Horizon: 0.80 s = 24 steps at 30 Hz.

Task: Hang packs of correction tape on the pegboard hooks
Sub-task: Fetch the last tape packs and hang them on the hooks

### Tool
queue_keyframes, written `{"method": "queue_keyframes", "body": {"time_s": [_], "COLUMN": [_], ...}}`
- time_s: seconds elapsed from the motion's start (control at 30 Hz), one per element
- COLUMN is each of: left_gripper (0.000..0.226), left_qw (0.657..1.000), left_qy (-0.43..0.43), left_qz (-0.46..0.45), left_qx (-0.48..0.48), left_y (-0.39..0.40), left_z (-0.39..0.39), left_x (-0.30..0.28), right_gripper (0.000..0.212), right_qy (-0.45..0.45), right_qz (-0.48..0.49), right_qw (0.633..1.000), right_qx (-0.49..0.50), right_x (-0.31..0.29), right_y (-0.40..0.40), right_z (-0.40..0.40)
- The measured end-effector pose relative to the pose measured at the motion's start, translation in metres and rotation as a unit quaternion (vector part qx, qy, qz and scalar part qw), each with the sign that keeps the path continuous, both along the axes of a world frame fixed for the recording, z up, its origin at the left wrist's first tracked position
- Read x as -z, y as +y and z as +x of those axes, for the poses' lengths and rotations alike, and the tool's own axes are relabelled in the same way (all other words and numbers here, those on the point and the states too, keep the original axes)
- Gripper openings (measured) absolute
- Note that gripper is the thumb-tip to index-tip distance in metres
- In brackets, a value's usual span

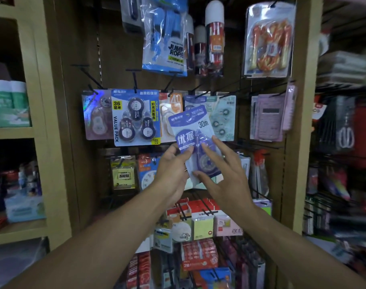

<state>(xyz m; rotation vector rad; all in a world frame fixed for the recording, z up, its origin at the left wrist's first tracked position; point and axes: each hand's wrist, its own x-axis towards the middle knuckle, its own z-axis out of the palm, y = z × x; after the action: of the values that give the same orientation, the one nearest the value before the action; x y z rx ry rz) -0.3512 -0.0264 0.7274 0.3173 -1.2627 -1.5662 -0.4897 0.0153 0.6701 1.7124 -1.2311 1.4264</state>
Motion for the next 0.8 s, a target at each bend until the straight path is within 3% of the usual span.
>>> {"method": "queue_keyframes", "body": {"time_s": [0.13,0.23,0.3,0.4,0.43,0.57,0.7,0.8], "left_gripper": [0.026,0.023,0.027,0.057,0.063,0.074,0.072,0.075], "left_qw": [1.000,0.985,0.930,0.763,0.728,0.665,0.572,0.580], "left_qy": [-0.017,-0.100,-0.211,-0.416,-0.462,-0.536,-0.554,-0.555], "left_qz": [-0.016,-0.095,-0.211,-0.382,-0.396,-0.398,-0.428,-0.427], "left_qx": [-0.009,-0.107,-0.215,-0.313,-0.315,-0.334,-0.427,-0.417], "left_y": [-0.004,-0.008,-0.016,-0.037,-0.041,-0.046,-0.045,-0.049], "left_z": [0.007,0.009,0.011,0.015,0.015,0.014,0.016,0.018], "left_x": [-0.004,-0.008,-0.005,0.004,0.006,0.009,0.013,0.013], "right_gripper": [0.063,0.067,0.069,0.069,0.068,0.066,0.066,0.065], "right_qy": [-0.005,-0.020,-0.043,-0.122,-0.140,-0.158,-0.152,-0.150], "right_qz": [0.025,0.050,0.053,0.072,0.076,0.080,0.086,0.084], "right_qw": [0.999,0.998,0.998,0.989,0.986,0.980,0.980,0.981], "right_qx": [-0.023,-0.009,0.013,0.042,0.053,0.086,0.095,0.094], "right_x": [0.000,-0.008,-0.020,-0.050,-0.061,-0.090,-0.099,-0.095], "right_y": [-0.009,-0.019,-0.031,-0.051,-0.057,-0.074,-0.082,-0.082], "right_z": [0.001,-0.001,-0.009,-0.027,-0.032,-0.049,-0.050,-0.044]}}
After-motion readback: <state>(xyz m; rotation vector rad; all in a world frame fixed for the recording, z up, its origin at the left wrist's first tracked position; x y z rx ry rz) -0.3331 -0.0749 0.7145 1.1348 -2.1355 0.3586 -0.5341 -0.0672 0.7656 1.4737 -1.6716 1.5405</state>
